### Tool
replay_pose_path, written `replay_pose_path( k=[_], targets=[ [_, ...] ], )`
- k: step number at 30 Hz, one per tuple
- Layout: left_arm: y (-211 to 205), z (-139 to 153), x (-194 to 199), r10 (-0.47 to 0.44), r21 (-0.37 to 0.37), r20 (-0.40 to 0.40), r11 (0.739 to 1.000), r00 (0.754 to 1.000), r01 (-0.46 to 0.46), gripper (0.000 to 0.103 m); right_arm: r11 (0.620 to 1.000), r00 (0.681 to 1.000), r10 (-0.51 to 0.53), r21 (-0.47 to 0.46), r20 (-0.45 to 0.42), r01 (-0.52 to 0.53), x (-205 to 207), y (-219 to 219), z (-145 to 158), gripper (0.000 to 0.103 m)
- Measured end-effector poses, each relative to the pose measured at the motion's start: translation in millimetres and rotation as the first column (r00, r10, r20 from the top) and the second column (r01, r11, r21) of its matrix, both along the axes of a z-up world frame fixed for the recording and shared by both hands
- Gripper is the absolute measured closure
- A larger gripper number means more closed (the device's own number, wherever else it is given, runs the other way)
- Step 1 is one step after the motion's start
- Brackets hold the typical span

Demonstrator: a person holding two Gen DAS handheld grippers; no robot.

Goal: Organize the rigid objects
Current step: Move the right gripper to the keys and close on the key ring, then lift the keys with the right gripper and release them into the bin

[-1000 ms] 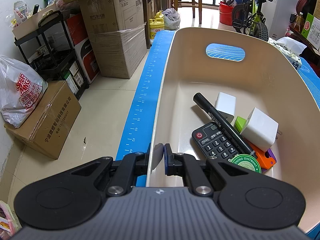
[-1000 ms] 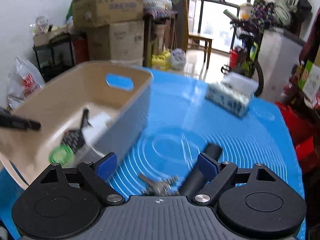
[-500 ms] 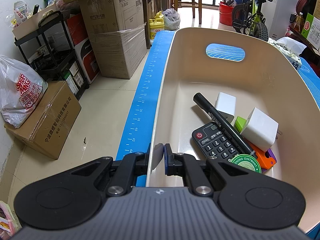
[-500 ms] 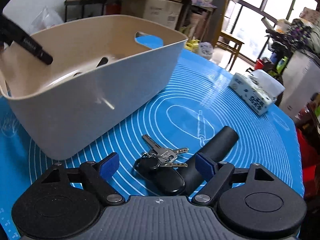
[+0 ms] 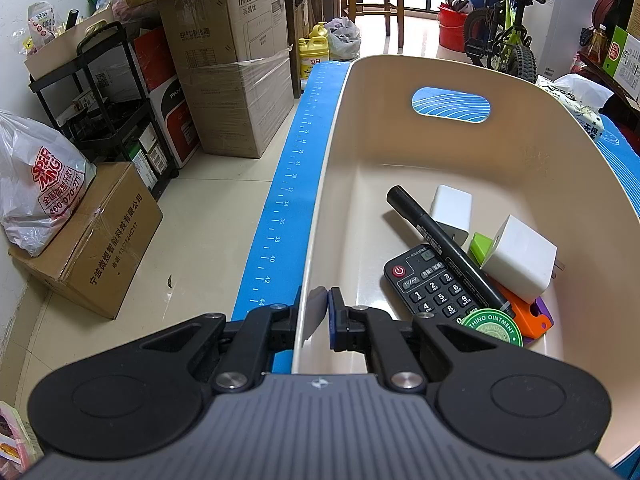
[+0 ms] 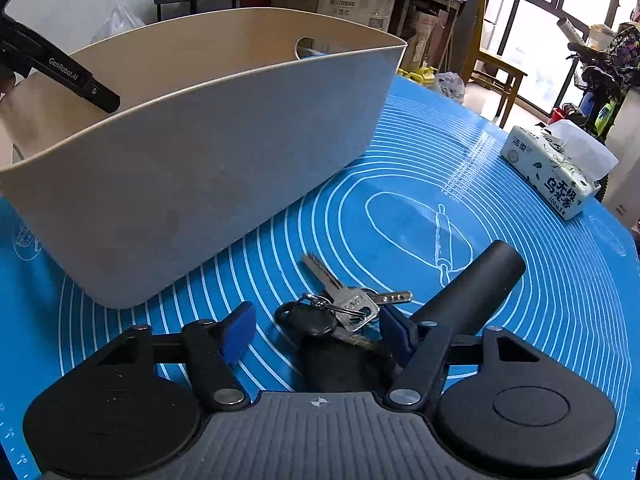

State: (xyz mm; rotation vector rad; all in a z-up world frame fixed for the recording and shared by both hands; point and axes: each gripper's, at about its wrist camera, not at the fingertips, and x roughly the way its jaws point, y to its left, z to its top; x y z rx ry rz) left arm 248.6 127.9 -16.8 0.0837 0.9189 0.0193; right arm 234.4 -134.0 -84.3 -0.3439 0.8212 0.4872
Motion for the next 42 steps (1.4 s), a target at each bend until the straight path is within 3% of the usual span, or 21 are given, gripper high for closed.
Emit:
replay_pose_path(
  k=[7,13,26,42],
  targets=[
    [0.1,0.0,0.0,0.0,0.0,0.0,1.0,1.0,0.0,0.093,1.0,1.0,-0.003,-0.001,0.011,0.003,-1.8,0.9,3.8,0.067],
    [-0.3,0.0,0.0,0.0,0.0,0.0,1.0,1.0,0.0,0.093,1.0,1.0,-0.015,-0.008,0.017,0.015,-2.6,3.5,3.9,0.067],
    [-0.3,0.0,0.0,0.0,-0.001,0.0,1.0,1.0,0.0,0.093,0.997,0.989,-0.073,0.041,0.129,0.068,-19.2,-3.2,29.6,0.067],
    [0.3,-0.1,-0.2,0.0,-0.001,0.0,1.0,1.0,0.0,0.093,0.997,0.95,-0.076,0.034,0.303,0.069,-31.9,-0.7,95.3,0.067]
  ],
)
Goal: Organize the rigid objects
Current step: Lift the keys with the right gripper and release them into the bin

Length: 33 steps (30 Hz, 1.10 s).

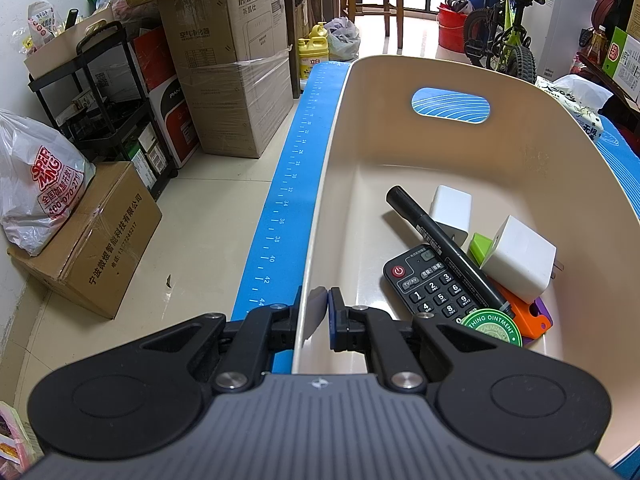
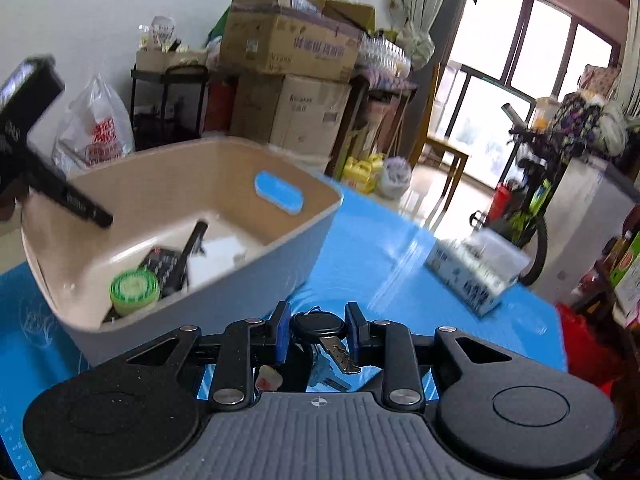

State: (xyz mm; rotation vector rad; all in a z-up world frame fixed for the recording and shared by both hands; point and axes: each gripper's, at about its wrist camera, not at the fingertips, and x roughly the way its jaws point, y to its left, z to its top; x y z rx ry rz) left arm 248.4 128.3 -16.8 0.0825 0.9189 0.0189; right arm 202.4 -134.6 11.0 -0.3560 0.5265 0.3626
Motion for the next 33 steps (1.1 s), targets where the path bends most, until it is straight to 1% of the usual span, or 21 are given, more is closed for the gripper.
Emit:
replay_pose_path(
  k=[4,8,11,16,19,22,28,33],
  targets=[
    [0.3,0.0,0.0,0.0,0.0,0.0,1.0,1.0,0.0,0.093,1.0,0.998,0.006,0.003,0.061,-0.006,-0.6,6.5,25.8,0.067],
    [0.3,0.0,0.0,0.0,0.0,0.0,1.0,1.0,0.0,0.093,0.999,0.994,0.028,0.017,0.108,-0.031,0.5,20.6,45.1,0.067],
    [0.3,0.0,0.0,0.0,0.0,0.0,1.0,1.0,0.0,0.093,0.997,0.989,0.048,0.051,0.141,-0.056,3.6,35.1,54.0,0.067],
    [0.5,0.0,-0.1,0.0,0.0,0.0,1.0,1.0,0.0,0.093,0.986,0.985,0.096,0.121,0.14,-0.113,18.7,63.4,58.0,0.067],
    [0.6,0.0,-0.1,0.0,0.0,0.0,1.0,1.0,0.0,0.093,0.981,0.985,0.131,0.13,0.11,-0.145,30.4,85.0,52.1,0.067],
    [0.7,0.0,-0.1,0.0,0.0,0.0,1.0,1.0,0.0,0.093,0.98,0.985,0.159,0.112,0.067,-0.166,43.1,107.5,40.2,0.067],
    [0.1,0.5,-0.1,0.0,-0.002,0.0,1.0,1.0,0.0,0.093,0.983,0.98,0.174,0.081,-0.095,-0.167,75.4,139.9,11.5,0.067],
    [0.0,0.6,-0.2,0.0,-0.001,0.001,1.0,1.0,0.0,0.093,0.987,0.962,0.156,0.059,-0.223,-0.146,88.9,150.4,-11.6,0.068]
  ],
)
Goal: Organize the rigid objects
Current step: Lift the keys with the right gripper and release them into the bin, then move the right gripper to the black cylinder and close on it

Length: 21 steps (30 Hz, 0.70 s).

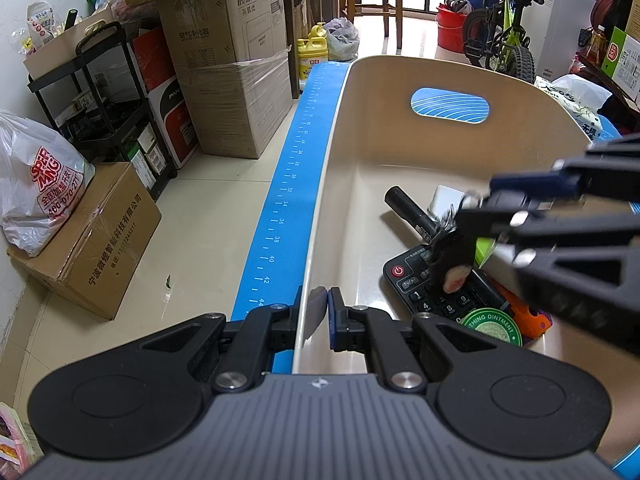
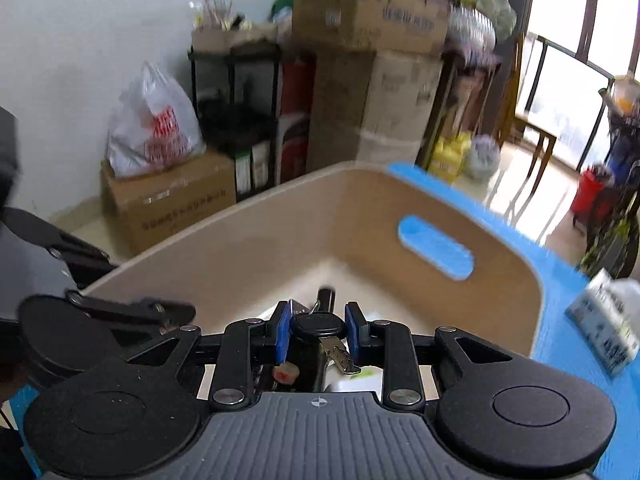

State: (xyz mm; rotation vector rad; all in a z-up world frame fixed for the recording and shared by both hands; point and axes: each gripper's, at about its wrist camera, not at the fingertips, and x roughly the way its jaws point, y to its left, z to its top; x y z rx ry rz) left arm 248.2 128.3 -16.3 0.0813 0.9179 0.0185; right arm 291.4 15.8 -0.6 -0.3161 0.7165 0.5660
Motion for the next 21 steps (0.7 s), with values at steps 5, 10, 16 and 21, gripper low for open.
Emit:
replay_pose_path(
  k=[5,10,16,21],
  targets=[
    [-0.2,0.4,0.3,0.0,0.0,0.0,1.0,1.0,0.0,0.093,0.998,0.999,-0.005,-0.063,-0.042,0.003,-2.1,7.4,-9.5,0.067],
    [-0.5,0.6,0.1,0.0,-0.002,0.0,1.0,1.0,0.0,0.093,0.998,0.999,-0.016,-0.055,-0.032,0.014,-4.7,6.8,-7.1,0.048],
    [-0.9,0.9,-0.1,0.001,-0.002,0.001,1.0,1.0,-0.001,0.093,0.999,1.0,-0.022,-0.046,0.009,0.023,-15.0,-5.4,5.0,0.031],
    [-1.0,0.9,0.0,0.001,-0.003,0.001,1.0,1.0,-0.001,0.093,0.996,0.995,-0.088,0.021,0.049,0.087,-28.6,-38.7,23.3,0.02]
  ],
)
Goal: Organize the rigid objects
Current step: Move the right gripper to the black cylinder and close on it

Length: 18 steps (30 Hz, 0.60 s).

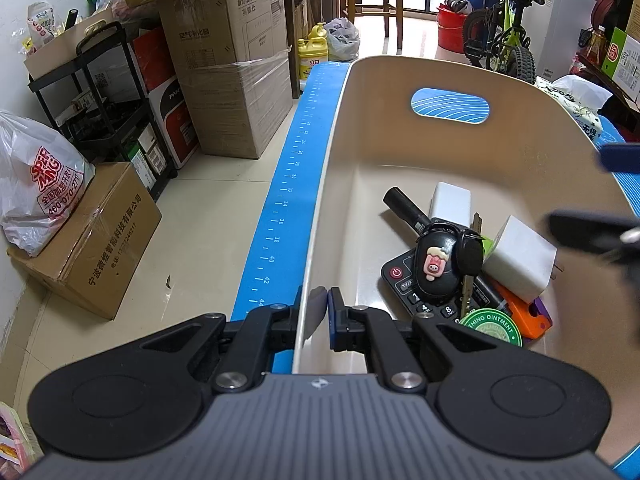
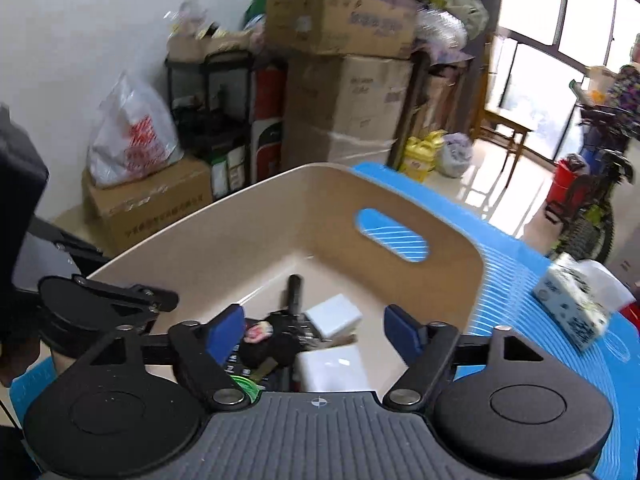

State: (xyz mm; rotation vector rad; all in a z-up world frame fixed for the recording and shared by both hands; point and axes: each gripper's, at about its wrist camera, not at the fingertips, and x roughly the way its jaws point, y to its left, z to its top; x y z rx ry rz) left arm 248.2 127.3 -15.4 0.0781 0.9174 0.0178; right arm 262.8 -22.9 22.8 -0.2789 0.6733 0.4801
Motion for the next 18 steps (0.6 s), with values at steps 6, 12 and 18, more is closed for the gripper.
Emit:
replay_pose_path(
  k=[6,12,18],
  targets=[
    [0.3,-0.1,-0.2,0.0,0.0,0.0,1.0,1.0,0.0,0.093,0.988,0.988,-0.147,0.051,0.054,0.145,-12.7,-62.8,16.5,0.008],
    [0.4,-0.1,-0.2,0.0,0.0,0.0,1.0,1.0,0.0,0.093,0.95,0.95,-0.312,0.015,0.012,0.312,-15.1,-113.6,-6.4,0.007],
    [0.3,0.0,-0.2,0.0,0.0,0.0,1.0,1.0,0.0,0.093,0.897,0.895,-0.443,-0.035,-0.059,0.441,-15.6,-142.0,-51.0,0.008]
  ],
)
